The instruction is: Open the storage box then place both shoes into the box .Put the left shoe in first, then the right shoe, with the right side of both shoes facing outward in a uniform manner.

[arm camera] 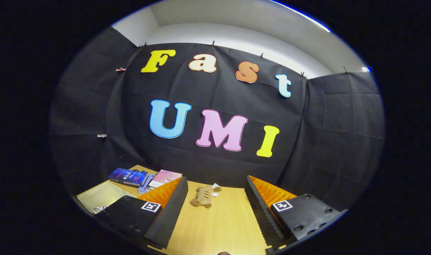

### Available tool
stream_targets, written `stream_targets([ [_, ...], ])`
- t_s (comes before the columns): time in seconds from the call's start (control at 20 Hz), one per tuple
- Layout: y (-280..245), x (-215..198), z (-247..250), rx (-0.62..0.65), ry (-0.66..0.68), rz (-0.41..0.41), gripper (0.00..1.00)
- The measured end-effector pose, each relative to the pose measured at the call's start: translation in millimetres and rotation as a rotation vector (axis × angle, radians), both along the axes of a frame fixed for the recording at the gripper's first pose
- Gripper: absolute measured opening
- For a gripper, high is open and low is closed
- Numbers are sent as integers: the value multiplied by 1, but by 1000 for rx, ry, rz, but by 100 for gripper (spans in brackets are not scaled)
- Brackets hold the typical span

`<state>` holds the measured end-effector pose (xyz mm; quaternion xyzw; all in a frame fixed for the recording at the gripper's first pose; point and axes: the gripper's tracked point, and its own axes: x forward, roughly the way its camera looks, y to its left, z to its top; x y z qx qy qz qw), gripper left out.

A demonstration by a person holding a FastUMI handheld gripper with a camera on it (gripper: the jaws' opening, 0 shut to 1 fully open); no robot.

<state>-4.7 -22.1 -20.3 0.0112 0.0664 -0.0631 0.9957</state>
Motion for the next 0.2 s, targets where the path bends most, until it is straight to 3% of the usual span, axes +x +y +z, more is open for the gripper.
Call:
stream_targets([
  [0.2,10,4,-2,4,5,32,98],
])
